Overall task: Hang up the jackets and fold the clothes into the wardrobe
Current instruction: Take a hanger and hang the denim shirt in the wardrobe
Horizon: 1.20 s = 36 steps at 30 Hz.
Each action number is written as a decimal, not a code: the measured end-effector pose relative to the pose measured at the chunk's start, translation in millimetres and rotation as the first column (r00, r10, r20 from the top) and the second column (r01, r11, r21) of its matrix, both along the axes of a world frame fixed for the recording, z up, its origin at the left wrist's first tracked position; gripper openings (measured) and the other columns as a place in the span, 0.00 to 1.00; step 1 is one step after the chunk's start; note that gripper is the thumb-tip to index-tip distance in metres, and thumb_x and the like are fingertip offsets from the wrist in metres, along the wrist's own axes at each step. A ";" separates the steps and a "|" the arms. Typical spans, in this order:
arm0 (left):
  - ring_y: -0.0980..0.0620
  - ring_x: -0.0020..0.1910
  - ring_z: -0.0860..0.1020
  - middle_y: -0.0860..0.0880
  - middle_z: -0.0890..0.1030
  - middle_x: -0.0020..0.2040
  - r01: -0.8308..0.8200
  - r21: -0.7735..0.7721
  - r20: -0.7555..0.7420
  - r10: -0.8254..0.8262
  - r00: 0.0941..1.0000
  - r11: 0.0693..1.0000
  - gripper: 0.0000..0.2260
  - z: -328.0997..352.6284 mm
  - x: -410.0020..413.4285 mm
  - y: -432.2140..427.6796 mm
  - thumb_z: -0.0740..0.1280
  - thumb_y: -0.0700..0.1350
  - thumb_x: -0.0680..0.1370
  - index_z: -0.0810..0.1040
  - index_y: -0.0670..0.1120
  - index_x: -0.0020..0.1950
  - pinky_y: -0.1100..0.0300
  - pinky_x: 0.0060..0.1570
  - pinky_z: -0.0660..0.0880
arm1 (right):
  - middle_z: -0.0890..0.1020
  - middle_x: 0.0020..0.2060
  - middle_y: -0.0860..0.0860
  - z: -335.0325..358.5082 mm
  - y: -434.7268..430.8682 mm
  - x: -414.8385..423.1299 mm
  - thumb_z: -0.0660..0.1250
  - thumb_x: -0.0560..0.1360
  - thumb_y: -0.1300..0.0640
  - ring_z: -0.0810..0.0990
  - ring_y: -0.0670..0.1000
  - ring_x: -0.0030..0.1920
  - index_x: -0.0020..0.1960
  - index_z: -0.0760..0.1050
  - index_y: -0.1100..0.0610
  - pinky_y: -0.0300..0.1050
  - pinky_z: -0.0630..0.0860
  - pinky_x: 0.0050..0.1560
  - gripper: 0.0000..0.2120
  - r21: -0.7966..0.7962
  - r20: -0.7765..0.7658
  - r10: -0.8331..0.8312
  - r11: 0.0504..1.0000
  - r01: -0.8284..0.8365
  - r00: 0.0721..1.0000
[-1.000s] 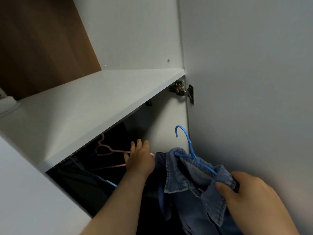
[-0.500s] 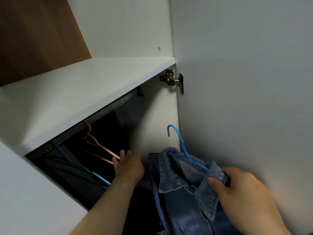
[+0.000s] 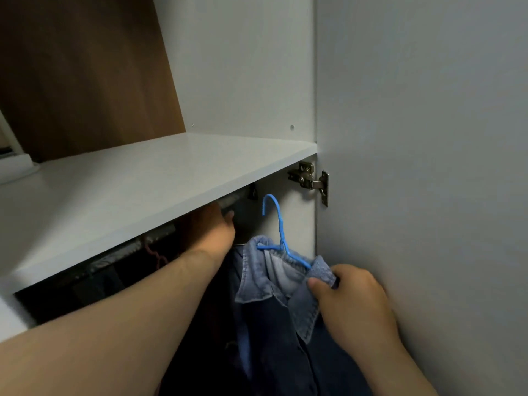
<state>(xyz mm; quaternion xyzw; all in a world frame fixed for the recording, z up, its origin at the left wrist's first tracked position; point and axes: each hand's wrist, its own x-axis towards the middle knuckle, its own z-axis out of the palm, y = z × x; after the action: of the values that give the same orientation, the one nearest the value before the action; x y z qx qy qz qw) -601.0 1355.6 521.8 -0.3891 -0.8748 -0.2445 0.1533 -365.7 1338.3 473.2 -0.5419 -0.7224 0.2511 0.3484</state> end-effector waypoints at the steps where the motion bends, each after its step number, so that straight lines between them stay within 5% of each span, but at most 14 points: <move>1: 0.38 0.68 0.70 0.39 0.73 0.68 -0.013 0.022 0.014 0.012 1.000 1.000 0.21 -0.7 -1.9 2.7 0.64 0.52 0.79 0.71 0.42 0.68 0.50 0.65 0.66 | 0.76 0.29 0.47 -2.2 7.3 -4.4 0.68 0.73 0.44 0.78 0.54 0.37 0.34 0.71 0.55 0.44 0.67 0.33 0.18 0.005 -0.018 0.001 1.000 -0.001 1.000; 8: 0.35 0.70 0.67 0.37 0.71 0.70 -0.079 0.162 0.074 0.068 0.995 0.984 0.18 -5.4 -37.5 17.3 0.61 0.45 0.81 0.71 0.40 0.70 0.45 0.69 0.63 | 0.72 0.22 0.48 -18.0 46.4 -34.9 0.72 0.71 0.47 0.70 0.49 0.26 0.31 0.68 0.59 0.42 0.63 0.26 0.21 0.014 -0.159 0.024 1.000 -0.022 0.987; 16: 0.38 0.73 0.64 0.36 0.66 0.73 -0.068 -0.021 0.306 0.071 0.949 0.997 0.18 -35.6 -91.8 22.4 0.54 0.37 0.82 0.67 0.34 0.71 0.51 0.72 0.59 | 0.69 0.25 0.49 -25.6 74.1 -69.6 0.71 0.73 0.45 0.68 0.52 0.28 0.32 0.63 0.57 0.43 0.63 0.27 0.23 0.031 -0.132 0.063 0.998 -0.059 0.989; 21: 0.37 0.69 0.69 0.36 0.72 0.68 -0.056 0.084 0.156 0.043 0.987 0.995 0.16 -44.1 -90.9 13.0 0.61 0.41 0.81 0.72 0.39 0.68 0.49 0.68 0.64 | 0.74 0.30 0.47 -30.6 84.6 -87.8 0.69 0.73 0.43 0.73 0.50 0.32 0.34 0.68 0.54 0.40 0.62 0.26 0.18 0.013 -0.092 0.069 0.998 -0.068 0.993; 24: 0.38 0.65 0.73 0.40 0.76 0.64 -0.139 -0.014 -0.022 0.139 0.990 0.990 0.19 -46.0 -94.6 7.5 0.68 0.51 0.77 0.74 0.45 0.65 0.47 0.64 0.69 | 0.74 0.31 0.46 -31.5 86.6 -98.8 0.68 0.73 0.42 0.72 0.50 0.33 0.35 0.68 0.54 0.40 0.60 0.26 0.18 0.025 -0.034 0.081 0.996 -0.081 0.996; 36: 0.38 0.67 0.71 0.39 0.75 0.67 -0.149 -0.024 -0.119 0.145 0.982 0.989 0.19 -42.1 -92.1 10.1 0.62 0.52 0.80 0.74 0.43 0.67 0.46 0.67 0.65 | 0.74 0.35 0.48 -23.1 106.4 -133.9 0.67 0.76 0.45 0.74 0.55 0.37 0.36 0.66 0.53 0.43 0.62 0.30 0.17 0.010 0.038 0.155 0.988 -0.155 0.987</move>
<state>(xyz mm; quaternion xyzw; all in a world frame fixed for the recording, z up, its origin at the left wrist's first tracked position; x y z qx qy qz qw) -693.2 1365.7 479.7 -0.3393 -0.8947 -0.1950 0.2154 -499.6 1444.7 450.1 -0.4865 -0.7704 0.2625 0.3178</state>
